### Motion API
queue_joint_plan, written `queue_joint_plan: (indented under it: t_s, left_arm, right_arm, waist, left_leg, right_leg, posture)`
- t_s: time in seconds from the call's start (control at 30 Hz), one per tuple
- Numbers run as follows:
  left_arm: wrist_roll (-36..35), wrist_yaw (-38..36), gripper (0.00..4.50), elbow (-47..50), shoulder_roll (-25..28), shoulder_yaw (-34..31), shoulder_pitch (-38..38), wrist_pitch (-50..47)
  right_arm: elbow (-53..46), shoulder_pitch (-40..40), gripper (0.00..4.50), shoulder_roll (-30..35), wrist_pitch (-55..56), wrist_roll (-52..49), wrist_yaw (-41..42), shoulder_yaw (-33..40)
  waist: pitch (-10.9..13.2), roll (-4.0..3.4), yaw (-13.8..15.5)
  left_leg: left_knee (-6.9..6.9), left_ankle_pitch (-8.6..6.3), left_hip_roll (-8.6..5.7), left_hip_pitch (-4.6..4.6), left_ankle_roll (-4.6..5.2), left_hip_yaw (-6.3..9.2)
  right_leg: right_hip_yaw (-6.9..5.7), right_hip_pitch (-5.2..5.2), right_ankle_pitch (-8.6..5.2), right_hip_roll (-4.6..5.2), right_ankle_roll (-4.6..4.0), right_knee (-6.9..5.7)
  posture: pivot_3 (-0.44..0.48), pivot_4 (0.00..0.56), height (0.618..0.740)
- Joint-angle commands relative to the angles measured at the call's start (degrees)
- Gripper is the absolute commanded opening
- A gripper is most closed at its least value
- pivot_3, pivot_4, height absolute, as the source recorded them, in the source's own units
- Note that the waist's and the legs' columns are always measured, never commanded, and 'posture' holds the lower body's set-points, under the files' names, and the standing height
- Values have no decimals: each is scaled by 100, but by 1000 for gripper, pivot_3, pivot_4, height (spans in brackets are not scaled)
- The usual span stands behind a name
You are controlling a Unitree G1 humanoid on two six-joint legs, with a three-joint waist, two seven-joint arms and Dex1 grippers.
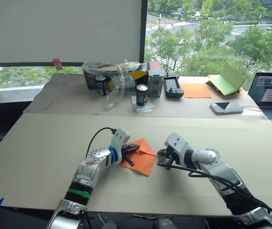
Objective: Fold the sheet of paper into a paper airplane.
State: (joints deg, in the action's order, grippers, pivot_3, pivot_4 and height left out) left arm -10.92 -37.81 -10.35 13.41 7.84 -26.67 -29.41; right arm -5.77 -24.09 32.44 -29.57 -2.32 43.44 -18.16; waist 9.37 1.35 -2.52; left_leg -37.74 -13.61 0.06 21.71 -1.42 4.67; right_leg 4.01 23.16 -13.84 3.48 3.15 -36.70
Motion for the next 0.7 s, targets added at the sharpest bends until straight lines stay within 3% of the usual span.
queue_joint_plan:
  t_s: [0.03,0.23,0.47,0.7]
  left_arm:
    - [15,175,17,-198,52,-125,62,-172]
    - [-47,196,17,-155,70,-181,103,-210]
    - [-19,200,17,-70,50,-93,228,-238]
    - [-3,176,17,-114,74,-79,200,-220]
  right_arm:
    - [80,-196,0,72,389,217,379,-343]
    - [501,-462,0,-33,721,174,711,-310]
    - [717,-502,0,-427,708,-587,1056,275]
    - [1082,-618,0,-890,819,-854,1019,521]
  waist:
    - [0,0,-12]
    - [0,0,-25]
    - [0,0,-19]
    - [0,0,-14]
  left_leg:
    - [0,0,2,-2,0,1]
    - [0,0,5,-7,0,0]
    - [1,0,7,-6,0,1]
    - [1,0,6,-7,0,1]
  right_leg:
    - [0,-1,0,-2,0,-2]
    - [1,-2,1,-5,-1,-3]
    - [1,-1,3,-5,-6,-6]
    - [0,-1,10,-5,-18,-7]
  posture:
    - [0,150,732]
    - [0,150,732]
    - [0,150,732]
    - [0,150,732]
